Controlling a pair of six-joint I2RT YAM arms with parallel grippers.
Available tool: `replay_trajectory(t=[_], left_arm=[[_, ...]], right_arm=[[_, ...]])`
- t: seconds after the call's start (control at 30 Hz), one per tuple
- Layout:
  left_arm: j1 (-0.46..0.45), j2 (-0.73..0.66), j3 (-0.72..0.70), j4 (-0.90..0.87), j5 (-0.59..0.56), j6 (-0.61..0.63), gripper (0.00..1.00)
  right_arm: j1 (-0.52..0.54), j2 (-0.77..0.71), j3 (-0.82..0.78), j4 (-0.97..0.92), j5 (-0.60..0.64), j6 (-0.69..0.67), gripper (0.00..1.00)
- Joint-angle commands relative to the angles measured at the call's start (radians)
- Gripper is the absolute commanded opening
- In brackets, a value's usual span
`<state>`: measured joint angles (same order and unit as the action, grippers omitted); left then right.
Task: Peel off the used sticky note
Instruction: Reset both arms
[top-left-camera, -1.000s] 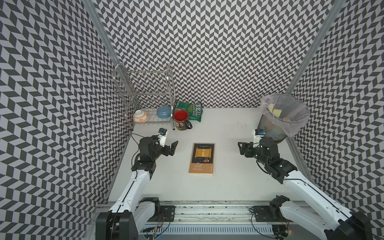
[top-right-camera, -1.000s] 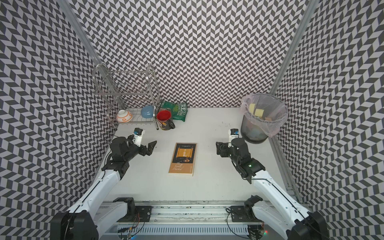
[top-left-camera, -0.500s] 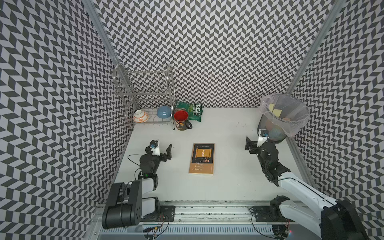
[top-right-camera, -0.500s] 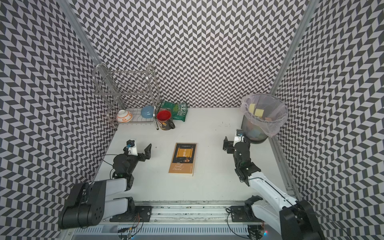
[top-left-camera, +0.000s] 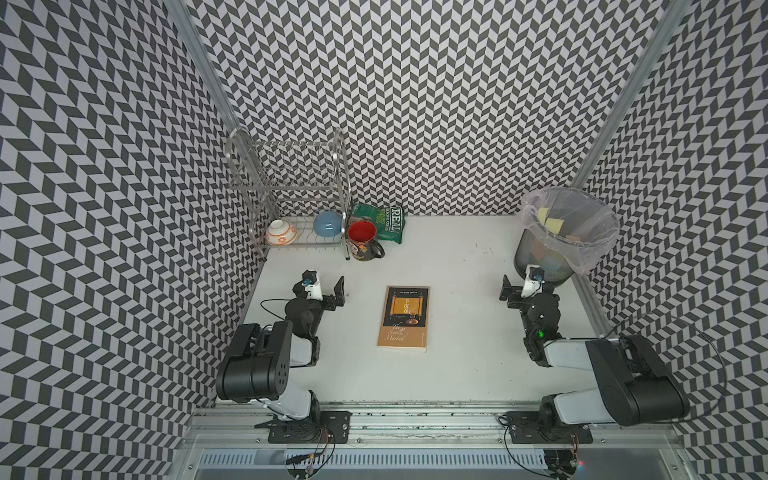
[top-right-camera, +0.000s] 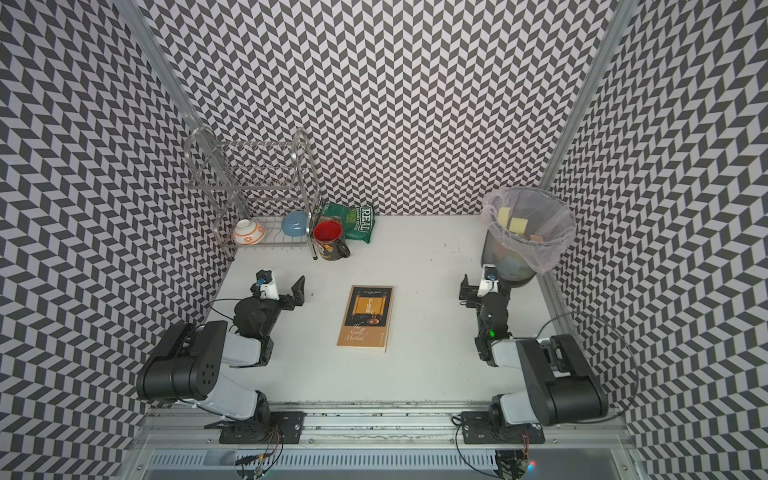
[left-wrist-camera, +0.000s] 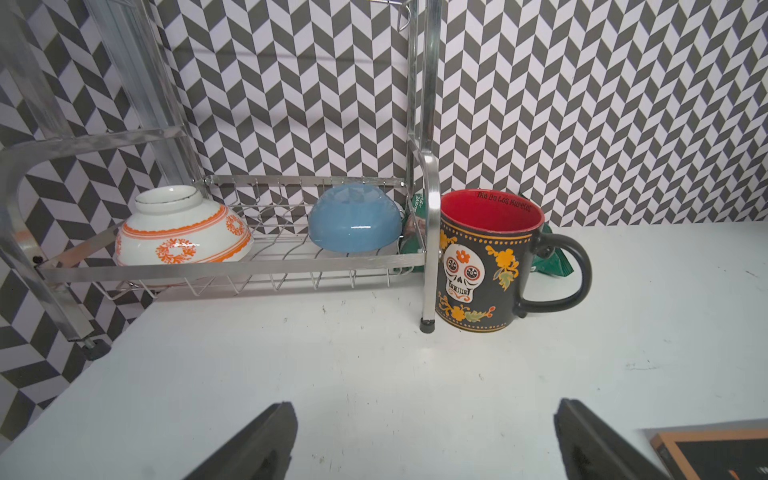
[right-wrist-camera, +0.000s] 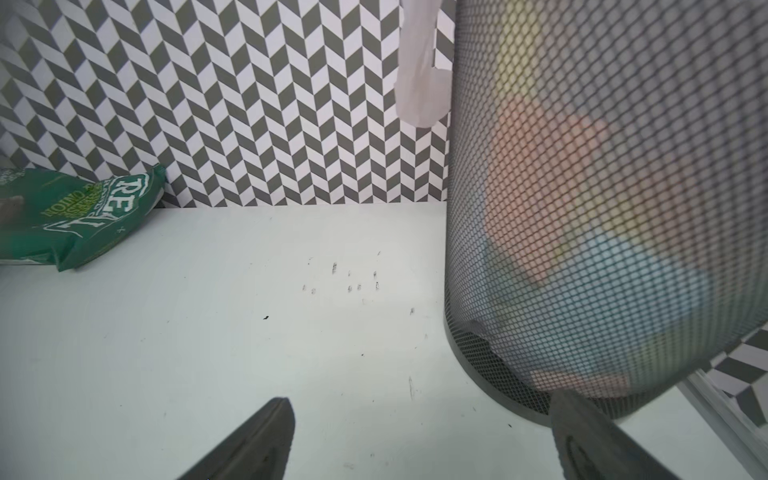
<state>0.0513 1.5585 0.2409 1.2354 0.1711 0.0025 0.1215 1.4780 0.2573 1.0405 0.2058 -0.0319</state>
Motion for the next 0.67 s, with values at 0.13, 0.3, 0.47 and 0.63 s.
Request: replay_trajectory(t=[0.13,0.3,0.47,0.63], left_arm=[[-0.013,-0.007,0.018,0.005,-0.045,0.007,1.00],[-0.013,-0.008,0.020,0.004,-0.047,0.008,1.00],[-0.015,-0.006,0.021,0.001,-0.048,0.008,1.00],[-0.015,-0.006,0.020,0.003,-0.048,0.007,1.00]], right_arm=[[-0.047,0.084,-0.022,0.312,-0.094,0.002,1.00],[-0.062,0.063,0.007,0.205,-0.123,0.014,1.00],[-0.066,0.052,0.023,0.156,-0.137,0.010,1.00],[-0.068,0.053,0.023,0.154,-0.140,0.012,1.00]])
